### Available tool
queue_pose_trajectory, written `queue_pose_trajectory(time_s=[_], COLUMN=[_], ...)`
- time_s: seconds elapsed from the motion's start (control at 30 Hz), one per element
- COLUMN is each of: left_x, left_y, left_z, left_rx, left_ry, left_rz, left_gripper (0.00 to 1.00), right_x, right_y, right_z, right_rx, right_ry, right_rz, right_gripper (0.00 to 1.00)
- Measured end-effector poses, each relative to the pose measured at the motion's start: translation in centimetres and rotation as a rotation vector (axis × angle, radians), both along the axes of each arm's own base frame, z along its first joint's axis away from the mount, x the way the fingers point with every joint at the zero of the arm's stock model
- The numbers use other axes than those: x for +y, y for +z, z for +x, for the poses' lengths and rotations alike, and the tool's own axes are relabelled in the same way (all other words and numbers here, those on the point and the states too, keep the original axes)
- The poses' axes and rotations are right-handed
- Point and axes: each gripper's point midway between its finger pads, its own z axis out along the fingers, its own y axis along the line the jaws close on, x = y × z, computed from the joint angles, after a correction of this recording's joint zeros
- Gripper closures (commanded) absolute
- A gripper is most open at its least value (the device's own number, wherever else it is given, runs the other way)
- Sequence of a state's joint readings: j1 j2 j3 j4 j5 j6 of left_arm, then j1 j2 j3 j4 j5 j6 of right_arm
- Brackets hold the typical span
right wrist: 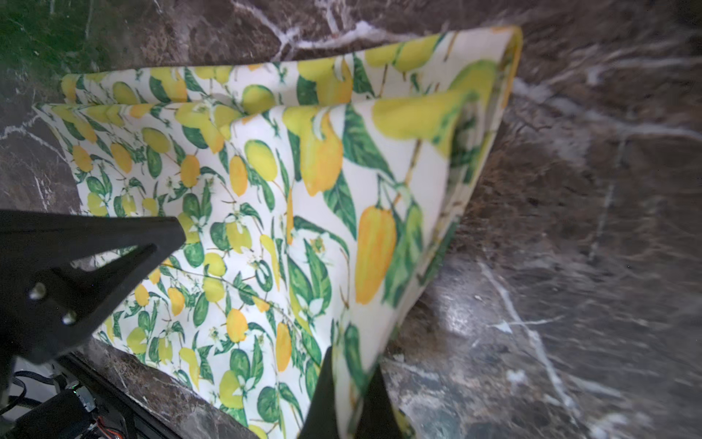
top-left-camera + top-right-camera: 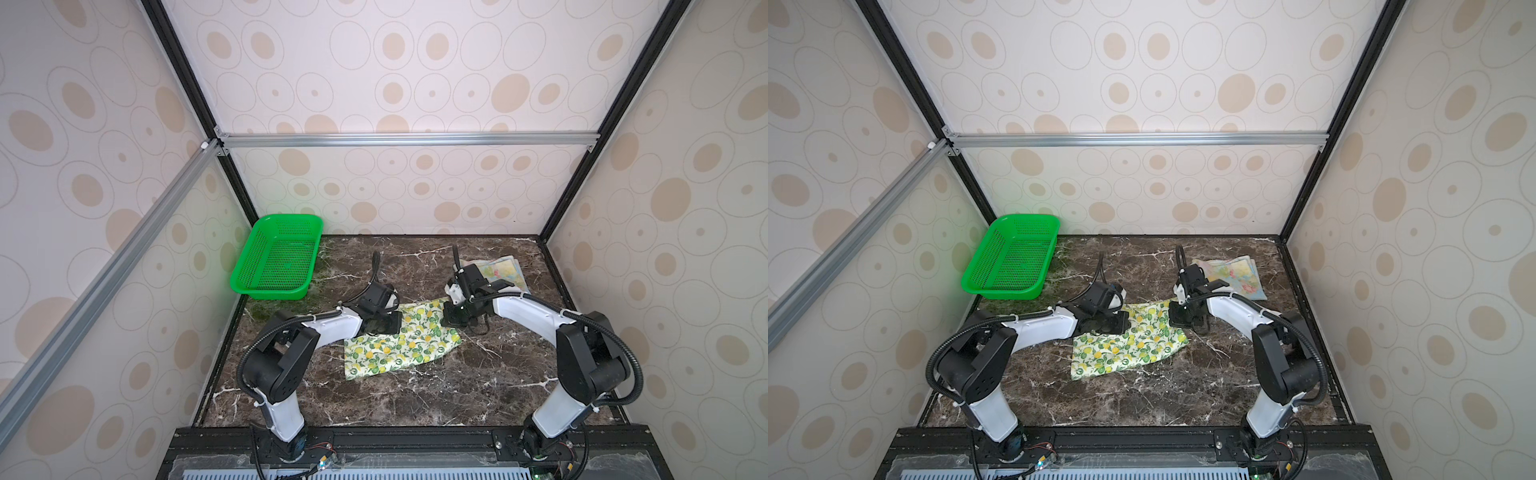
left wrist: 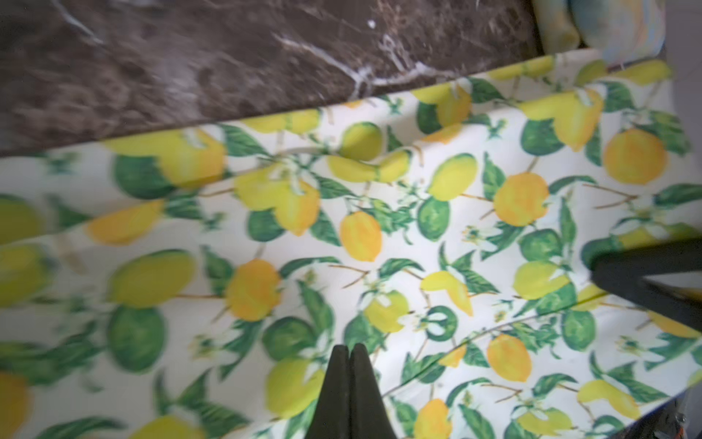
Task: Fold and stack the skirts
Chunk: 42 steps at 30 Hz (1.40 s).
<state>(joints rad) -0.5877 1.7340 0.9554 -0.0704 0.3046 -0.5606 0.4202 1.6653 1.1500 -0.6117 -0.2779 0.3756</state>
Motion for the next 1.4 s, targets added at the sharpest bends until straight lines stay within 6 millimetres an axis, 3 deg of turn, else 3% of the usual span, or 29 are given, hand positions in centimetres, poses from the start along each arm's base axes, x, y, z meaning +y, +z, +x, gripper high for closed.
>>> queue_pose_trajectory(time_s=[0.13,0.3,0.47,0.77,1.1,1.4], left_x=[1.4,2.3,1.8,-2.9,-6.4,-9.3], left_y=[-0.3,-2.1,-2.5,-1.4,-2.7,-2.7], left_z=[-0.1,-2.5,-4.2,-6.3,-7.7,-8.0], left_rx=[-0.006,0.047,0.068,0.063,0.102,0.099], left_ry=[0.02,0.004,-0.008,-0.067,-0.071,-0.086], left_rz=[0.017,0.022,-0.047,-0.172,-0.257,-0.322], left_gripper=[1.0,1.0,1.0,1.0,1.0,1.0], right_x=[-1.2,-2.7,-4.0,-4.5,-1.8,-1.5], right_y=[1.7,3.0,4.0,4.8,5.1,3.7], right_z=[0.0,-0.2,-0.2,-0.4,-1.7,-2.1], right_rx=[-0.019,-0.022,-0.03,-0.047,-0.068,-0.038], right_ry=[0.016,0.034,0.05,0.062,0.102,0.013], right_rz=[-0.074,-0.167,-0.247,-0.284,-0.291,-0.27], right_gripper=[1.0,1.0,1.0,1.0,1.0,1.0])
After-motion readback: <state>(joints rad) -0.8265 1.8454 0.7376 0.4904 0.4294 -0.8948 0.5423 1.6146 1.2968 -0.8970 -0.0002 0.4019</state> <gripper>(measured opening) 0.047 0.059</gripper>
